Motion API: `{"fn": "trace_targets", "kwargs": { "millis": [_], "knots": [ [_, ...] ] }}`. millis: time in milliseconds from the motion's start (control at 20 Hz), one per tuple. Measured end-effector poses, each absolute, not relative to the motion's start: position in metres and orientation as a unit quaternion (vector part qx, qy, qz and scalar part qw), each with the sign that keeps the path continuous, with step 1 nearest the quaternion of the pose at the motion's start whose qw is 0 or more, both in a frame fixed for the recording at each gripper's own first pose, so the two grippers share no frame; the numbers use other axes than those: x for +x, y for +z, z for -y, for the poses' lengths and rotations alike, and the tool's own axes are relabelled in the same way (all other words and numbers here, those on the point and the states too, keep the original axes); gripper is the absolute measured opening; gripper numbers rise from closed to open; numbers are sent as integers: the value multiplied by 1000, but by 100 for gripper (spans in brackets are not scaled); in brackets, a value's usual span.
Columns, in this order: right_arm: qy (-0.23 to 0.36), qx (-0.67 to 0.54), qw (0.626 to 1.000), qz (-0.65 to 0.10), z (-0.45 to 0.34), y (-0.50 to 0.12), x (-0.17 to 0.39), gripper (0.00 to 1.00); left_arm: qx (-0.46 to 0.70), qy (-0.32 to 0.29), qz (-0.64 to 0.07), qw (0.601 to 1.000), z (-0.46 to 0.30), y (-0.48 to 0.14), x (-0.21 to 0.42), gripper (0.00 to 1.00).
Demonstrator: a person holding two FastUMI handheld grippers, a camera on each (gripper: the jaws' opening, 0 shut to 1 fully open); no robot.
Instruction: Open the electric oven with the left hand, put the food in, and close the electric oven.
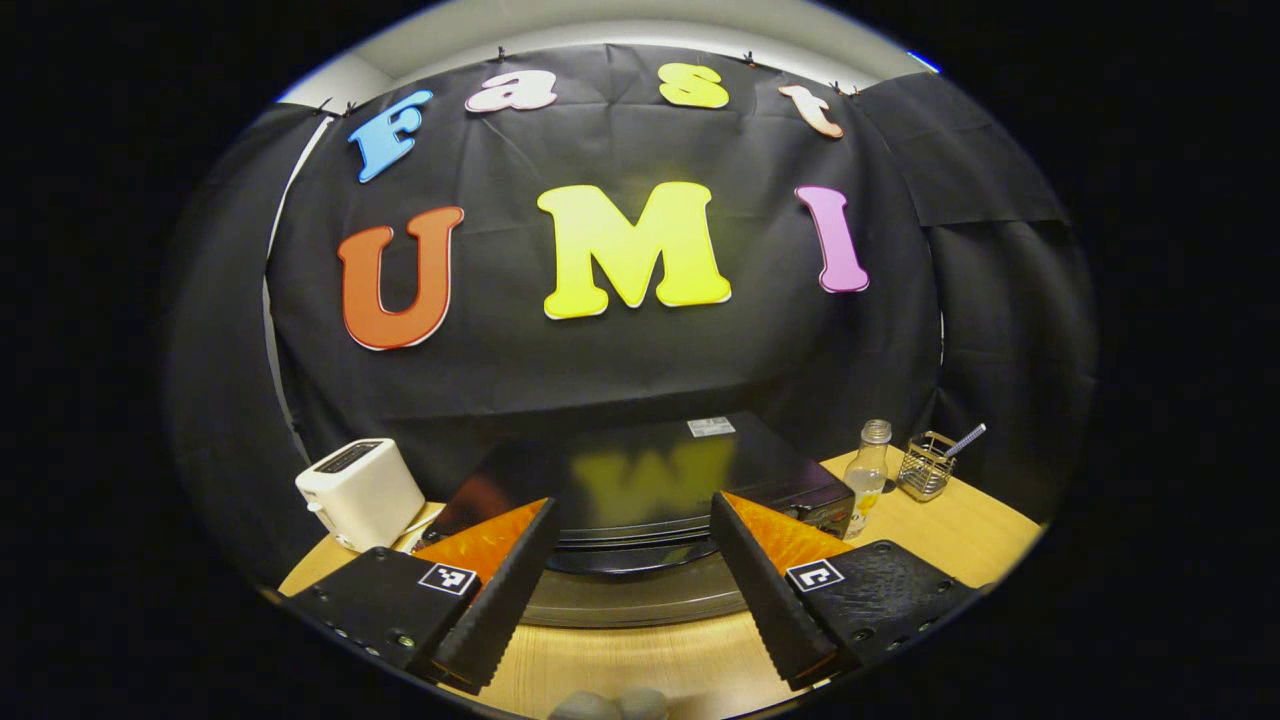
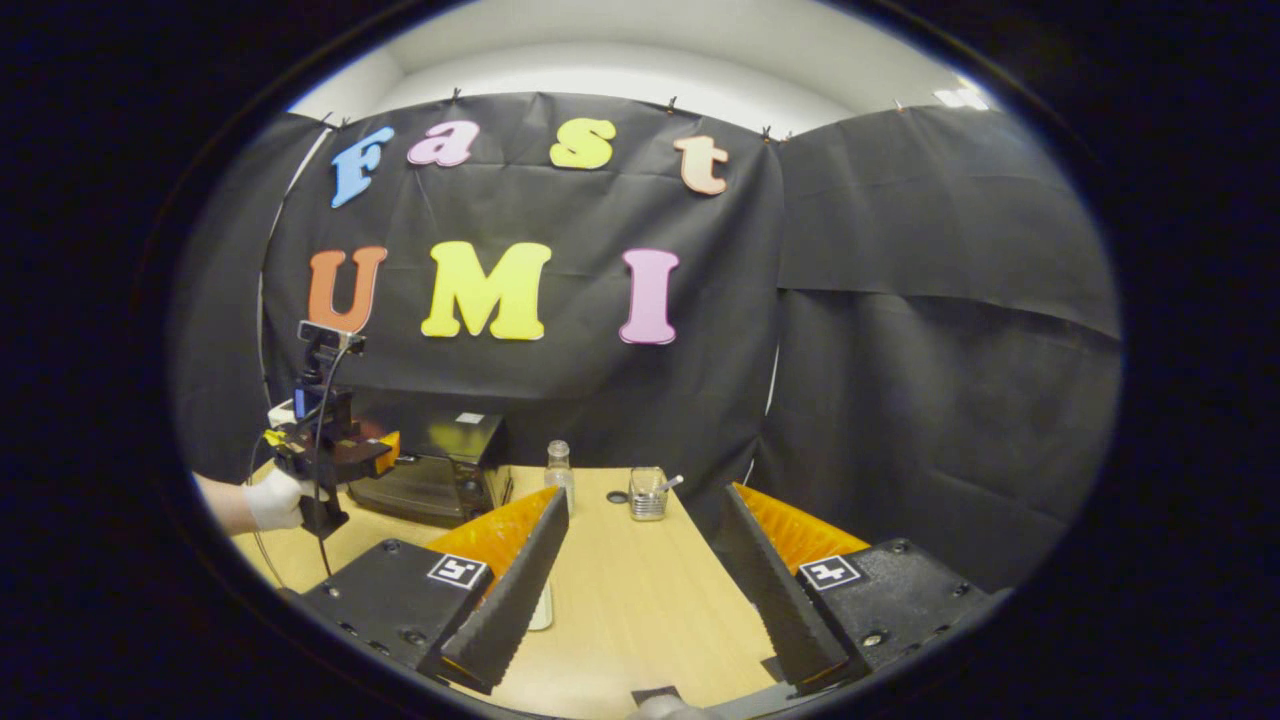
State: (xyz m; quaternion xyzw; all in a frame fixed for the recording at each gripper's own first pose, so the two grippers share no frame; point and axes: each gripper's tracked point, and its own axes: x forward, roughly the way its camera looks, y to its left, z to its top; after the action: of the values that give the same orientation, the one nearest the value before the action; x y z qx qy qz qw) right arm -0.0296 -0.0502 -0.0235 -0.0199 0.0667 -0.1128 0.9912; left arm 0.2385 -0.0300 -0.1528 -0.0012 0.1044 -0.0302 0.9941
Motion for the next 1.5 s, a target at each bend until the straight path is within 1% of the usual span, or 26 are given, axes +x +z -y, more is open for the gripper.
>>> {"fn": "trace_targets", "kwargs": {
  "millis": [150, 200, 350, 550, 1000, 1350, 1500],
  "knots": [
    [-116, -14, 990, -82, 48, -35, -33, 97, -4, -22, -133, 991, 24, -175, 248, 97],
    [-114, -12, 990, -85, 46, -38, -33, 99, -7, -24, -122, 992, 25, -171, 255, 97],
    [-108, -6, 991, -83, 39, -34, -34, 99, -33, -22, -145, 989, 25, -179, 252, 97],
    [-99, -7, 992, -77, 32, -32, -34, 99, -32, -22, -155, 987, 25, -178, 241, 97],
    [-84, 10, 993, -86, 28, -41, -49, 99, -26, -32, -178, 983, 28, -200, 177, 97],
    [-73, 7, 992, -102, 22, -55, -64, 99, -24, -28, -217, 975, 32, -243, 128, 97],
    [-74, 6, 991, -115, 23, -66, -71, 99, -25, -29, -244, 969, 34, -269, 111, 96]
  ]
}}
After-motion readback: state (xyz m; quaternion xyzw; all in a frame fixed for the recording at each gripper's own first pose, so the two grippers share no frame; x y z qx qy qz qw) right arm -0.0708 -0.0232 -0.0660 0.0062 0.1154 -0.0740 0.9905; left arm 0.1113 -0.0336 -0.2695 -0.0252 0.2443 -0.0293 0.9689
